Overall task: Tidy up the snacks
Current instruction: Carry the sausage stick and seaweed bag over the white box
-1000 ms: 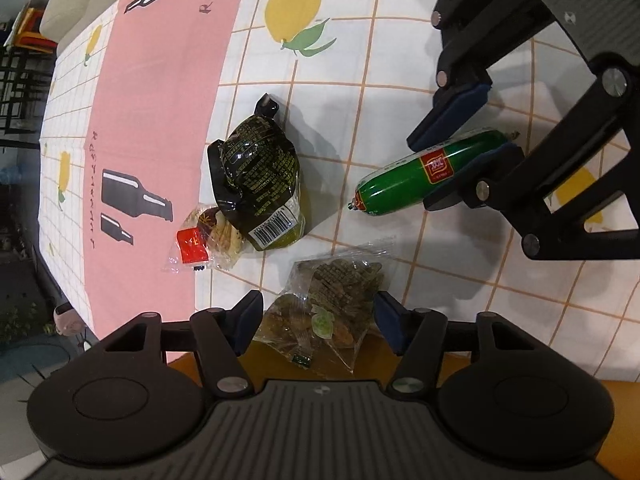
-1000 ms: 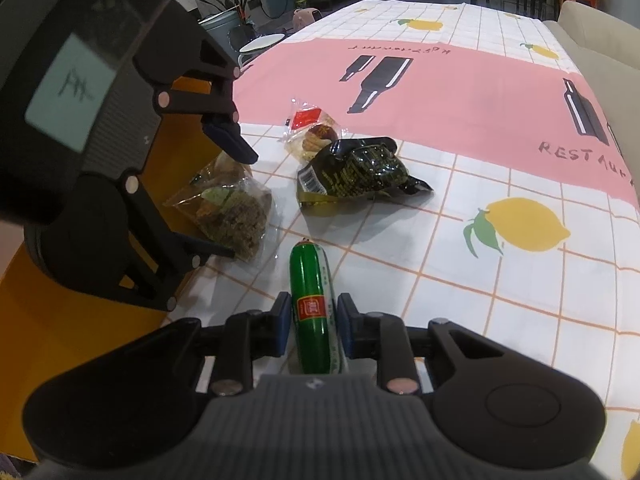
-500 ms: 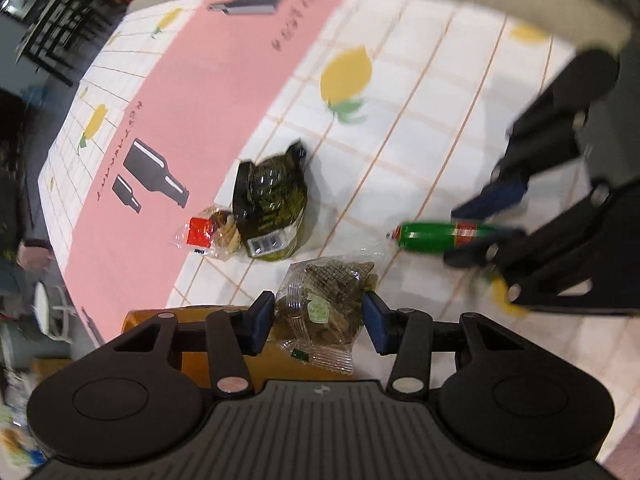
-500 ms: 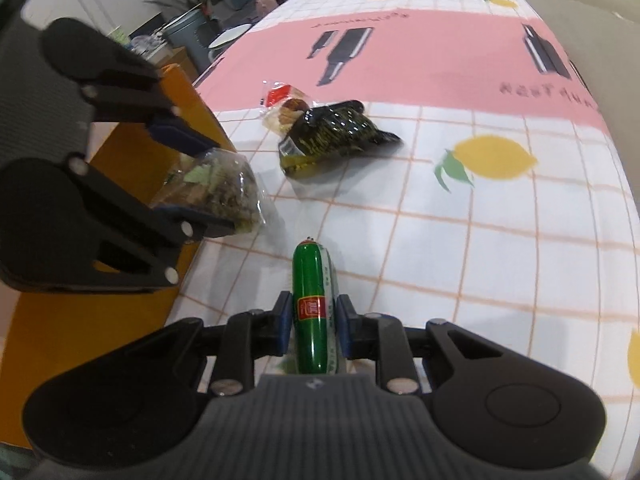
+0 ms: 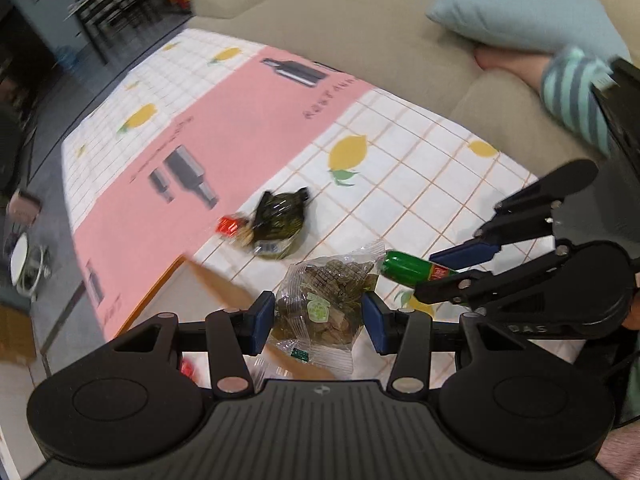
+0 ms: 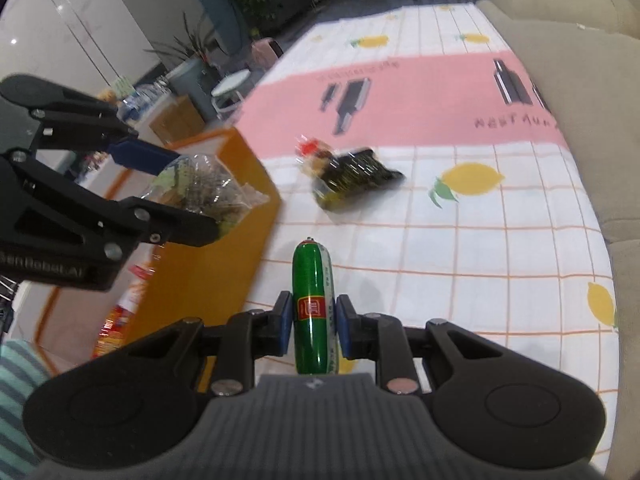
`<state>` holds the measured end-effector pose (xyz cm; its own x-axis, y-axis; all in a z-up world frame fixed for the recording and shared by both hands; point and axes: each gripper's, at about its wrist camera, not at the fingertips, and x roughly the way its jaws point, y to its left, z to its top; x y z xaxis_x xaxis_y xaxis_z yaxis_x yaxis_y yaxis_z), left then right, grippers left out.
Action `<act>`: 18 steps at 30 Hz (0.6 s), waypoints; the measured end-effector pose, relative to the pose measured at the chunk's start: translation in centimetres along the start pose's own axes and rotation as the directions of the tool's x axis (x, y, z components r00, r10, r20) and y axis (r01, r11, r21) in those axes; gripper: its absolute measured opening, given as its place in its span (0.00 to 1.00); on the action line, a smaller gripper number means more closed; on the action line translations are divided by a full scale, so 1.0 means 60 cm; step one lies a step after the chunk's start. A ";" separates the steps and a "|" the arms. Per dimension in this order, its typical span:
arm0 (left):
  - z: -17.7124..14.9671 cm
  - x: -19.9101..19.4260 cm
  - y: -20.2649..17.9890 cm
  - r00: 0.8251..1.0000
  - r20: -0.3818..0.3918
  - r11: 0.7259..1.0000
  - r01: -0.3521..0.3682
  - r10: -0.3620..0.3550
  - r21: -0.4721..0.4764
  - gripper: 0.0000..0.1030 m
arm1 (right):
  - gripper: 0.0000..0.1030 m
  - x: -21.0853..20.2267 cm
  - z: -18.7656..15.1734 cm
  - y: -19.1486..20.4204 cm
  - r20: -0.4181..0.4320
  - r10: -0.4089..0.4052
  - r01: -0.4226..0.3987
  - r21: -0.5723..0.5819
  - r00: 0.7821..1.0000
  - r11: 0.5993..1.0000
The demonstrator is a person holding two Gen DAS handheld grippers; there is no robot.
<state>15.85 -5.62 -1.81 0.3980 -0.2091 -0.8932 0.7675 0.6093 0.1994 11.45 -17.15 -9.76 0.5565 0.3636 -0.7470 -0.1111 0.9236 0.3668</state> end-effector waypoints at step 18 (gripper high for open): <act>-0.187 -0.088 0.152 0.980 -0.070 0.836 -0.197 0.188 -0.512 0.52 | 0.19 -0.001 0.045 0.280 -0.070 0.046 -0.068 -0.358 0.996 0.931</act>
<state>15.11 9.61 0.21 0.4992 -0.0368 -0.8657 0.3055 0.9424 0.1361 11.78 -1.98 -2.02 0.4920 0.4134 -0.7662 -0.4359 0.8788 0.1942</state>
